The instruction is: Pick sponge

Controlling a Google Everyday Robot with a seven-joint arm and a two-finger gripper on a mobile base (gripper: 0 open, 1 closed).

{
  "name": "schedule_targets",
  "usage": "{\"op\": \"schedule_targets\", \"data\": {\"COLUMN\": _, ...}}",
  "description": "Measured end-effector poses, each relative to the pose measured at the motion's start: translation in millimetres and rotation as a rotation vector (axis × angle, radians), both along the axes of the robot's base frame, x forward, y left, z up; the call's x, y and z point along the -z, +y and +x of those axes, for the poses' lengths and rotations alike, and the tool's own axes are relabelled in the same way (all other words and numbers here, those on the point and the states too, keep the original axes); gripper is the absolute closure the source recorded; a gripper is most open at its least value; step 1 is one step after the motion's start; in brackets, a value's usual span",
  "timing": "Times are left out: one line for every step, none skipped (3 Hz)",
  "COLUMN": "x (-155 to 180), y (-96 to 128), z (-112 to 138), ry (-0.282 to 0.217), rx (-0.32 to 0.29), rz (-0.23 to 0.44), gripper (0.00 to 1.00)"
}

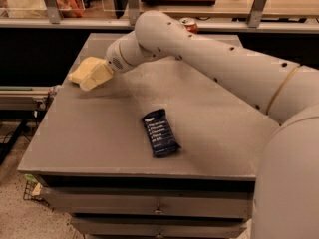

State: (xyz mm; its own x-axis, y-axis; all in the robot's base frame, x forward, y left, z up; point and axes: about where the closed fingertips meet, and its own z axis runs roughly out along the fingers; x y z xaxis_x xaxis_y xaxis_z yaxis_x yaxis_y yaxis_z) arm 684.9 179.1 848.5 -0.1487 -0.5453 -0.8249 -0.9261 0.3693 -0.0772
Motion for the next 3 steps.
{"op": "schedule_targets", "data": {"x": 6.0, "y": 19.8, "z": -3.3, "ry": 0.018, "rx": -0.021, "rz": 0.019, "gripper": 0.0}}
{"op": "schedule_targets", "data": {"x": 9.5, "y": 37.7, "z": -5.6, "ry": 0.031, "rx": -0.037, "rz": 0.036, "gripper": 0.21}}
{"op": "schedule_targets", "data": {"x": 10.5, "y": 40.5, "z": -5.8, "ry": 0.033, "rx": -0.033, "rz": 0.043, "gripper": 0.45}}
